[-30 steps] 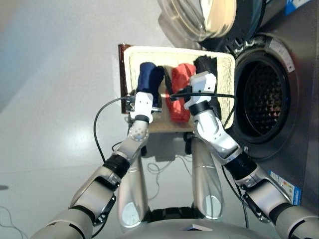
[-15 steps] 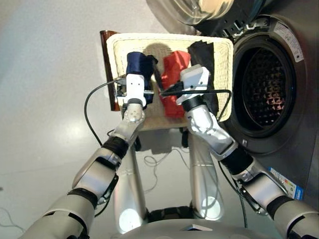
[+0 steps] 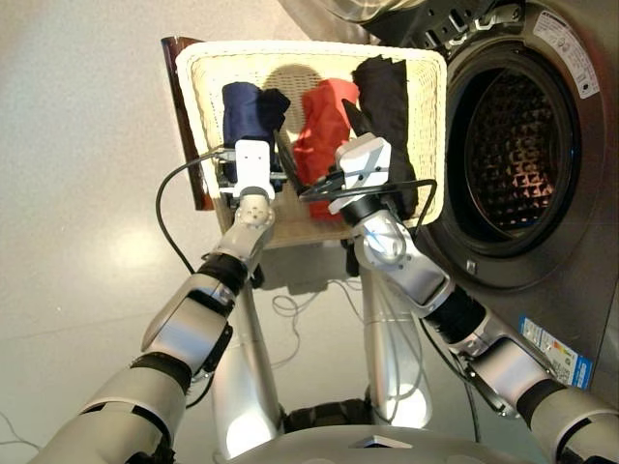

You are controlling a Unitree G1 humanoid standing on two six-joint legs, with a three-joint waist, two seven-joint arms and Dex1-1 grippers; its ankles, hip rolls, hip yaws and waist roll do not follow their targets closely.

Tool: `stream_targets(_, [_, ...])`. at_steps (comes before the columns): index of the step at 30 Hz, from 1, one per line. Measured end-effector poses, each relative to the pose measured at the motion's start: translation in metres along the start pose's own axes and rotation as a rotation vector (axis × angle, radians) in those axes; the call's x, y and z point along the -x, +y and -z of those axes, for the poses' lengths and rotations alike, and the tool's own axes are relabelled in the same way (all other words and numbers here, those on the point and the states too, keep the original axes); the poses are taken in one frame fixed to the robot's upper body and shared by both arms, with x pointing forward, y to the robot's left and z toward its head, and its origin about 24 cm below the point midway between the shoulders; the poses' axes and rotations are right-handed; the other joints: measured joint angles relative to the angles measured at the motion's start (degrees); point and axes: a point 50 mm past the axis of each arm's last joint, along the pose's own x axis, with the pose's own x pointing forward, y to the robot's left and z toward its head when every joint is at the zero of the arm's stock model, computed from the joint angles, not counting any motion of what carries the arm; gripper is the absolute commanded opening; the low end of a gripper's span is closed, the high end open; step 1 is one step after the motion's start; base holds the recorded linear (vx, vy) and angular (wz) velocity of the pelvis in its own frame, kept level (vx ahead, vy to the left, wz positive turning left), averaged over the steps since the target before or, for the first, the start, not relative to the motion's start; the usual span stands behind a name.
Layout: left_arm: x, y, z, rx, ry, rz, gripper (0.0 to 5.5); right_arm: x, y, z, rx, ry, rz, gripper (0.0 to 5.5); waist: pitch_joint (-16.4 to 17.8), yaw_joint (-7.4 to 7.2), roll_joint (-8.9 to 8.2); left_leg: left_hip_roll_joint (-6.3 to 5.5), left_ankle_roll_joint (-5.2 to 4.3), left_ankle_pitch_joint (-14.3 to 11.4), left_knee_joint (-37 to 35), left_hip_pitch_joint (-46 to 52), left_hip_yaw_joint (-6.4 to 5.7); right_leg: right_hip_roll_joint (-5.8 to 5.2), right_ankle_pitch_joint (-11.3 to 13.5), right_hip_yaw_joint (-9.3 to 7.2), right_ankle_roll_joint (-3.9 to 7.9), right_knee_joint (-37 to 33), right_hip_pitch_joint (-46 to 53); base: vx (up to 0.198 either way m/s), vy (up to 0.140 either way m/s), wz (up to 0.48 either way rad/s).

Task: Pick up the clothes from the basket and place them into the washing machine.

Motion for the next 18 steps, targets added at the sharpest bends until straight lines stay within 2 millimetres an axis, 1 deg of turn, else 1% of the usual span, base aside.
stream_targets(1, [-0.0003,0.0003,-0.0001,0.001,0.003,-0.001,1.7,0.0,0.0003,-0.0002,-0.004,0.0,-0.003,5.5,0.0,-0.01,-0.03,0.05,-0.11,-0.4,0.2,0.0,-0.01,0.05,-0.2,0.18,-0.24,0.1,0.0,0.0,0.0,0.0])
stream_targets(2, [-0.0005,0.0003,-0.0002,0.0,0.004,-0.001,0.3,-0.0002,0.0002,-0.0005,-0.01,0.0,-0.002,5.5,0.0,0.0,-0.06,0.03,-0.01,0.0,0.0,0.0,0.03,0.03,-0.1,0.09,-0.02,0.3,-0.1,0.0,0.0,0.0])
stream_targets(3, [-0.0008,0.0009,-0.0003,-0.001,0.004,-0.004,0.0,-0.0005,-0.0001,-0.0007,-0.019,0.0,0.0,5.5,0.0,0.12,-0.12,0.15,-0.12,0.0,0.3,0.0,0.03,0.14,-0.2,0.23,-0.09,0.4,-0.2,0.0,0.0,0.0])
stream_targets(4, [-0.001,0.0015,-0.0003,-0.001,0.005,-0.006,0.0,-0.0004,0.0,-0.0008,-0.021,0.0,-0.001,5.5,0.0,0.12,-0.15,0.21,-0.3,-0.4,0.4,0.1,0.0,0.19,-0.4,0.36,-0.42,0.5,-0.1,0.0,0.0,0.0])
stream_targets(5, [-0.0012,0.0014,-0.0009,-0.002,0.003,-0.005,0.0,-0.0003,-0.0003,-0.0011,-0.03,-0.003,-0.001,5.5,0.0,0.34,-0.16,0.22,-0.19,0.0,0.2,0.1,0.05,0.24,-0.2,0.13,-0.17,0.5,-0.1,0.0,0.0,0.0])
stream_targets(7, [-0.0013,0.0006,-0.0017,0.001,0.002,-0.003,0.0,0.0002,0.0002,-0.0011,-0.053,-0.003,-0.004,5.5,-0.1,0.24,-0.19,0.38,-0.43,-0.6,0.3,0.3,0.04,0.38,-0.5,0.46,-0.55,0.5,0.0,0.0,0.0,0.0])
stream_targets(8, [-0.0014,0.0013,-0.0009,0.001,0.007,-0.006,0.0,0.0006,0.0002,-0.0005,-0.069,0.003,-0.005,5.5,-0.1,0.45,-0.2,0.41,-0.36,-0.2,0.3,0.4,-0.01,0.5,-0.3,0.29,-0.3,0.5,0.2,0.0,0.0,0.0])
stream_targets(9, [-0.0014,0.0009,-0.0007,0.002,0.01,-0.006,0.0,0.0009,0.0001,-0.0004,-0.079,0.006,-0.008,5.5,-0.1,0.4,-0.23,0.43,-0.4,-0.3,0.1,0.7,0.09,0.51,-0.3,0.38,-0.49,0.4,0.3,0.0,0.0,0.0])
stream_targets(10, [-0.0014,0.0008,-0.0001,0.002,0.013,-0.005,0.0,0.0003,0.0005,-0.001,-0.085,0.006,-0.015,5.5,-0.1,0.57,-0.22,0.44,-0.37,-0.1,-0.1,0.7,0.16,0.5,-0.2,0.24,-0.31,0.5,0.3,0.0,0.0,0.0])
stream_targets(14, [-0.0021,0.0001,-0.0007,0.0,0.015,0.003,0.0,0.0004,0.0014,-0.0035,-0.114,0.003,-0.047,5.5,-0.1,0.71,-0.24,0.35,-0.51,0.0,-0.2,0.9,0.14,0.64,-0.1,0.47,-0.45,0.4,0.3,0.0,0.0,0.0])
stream_targets(18, [-0.0015,-0.0016,-0.0005,-0.003,0.013,0.016,0.0,0.0038,-0.0008,-0.0002,-0.14,0.023,-0.04,5.5,-0.1,0.8,-0.23,0.25,-0.47,0.0,-0.8,1.3,0.23,0.58,-0.1,0.44,-0.45,0.1,0.7,0.0,0.0,0.0])
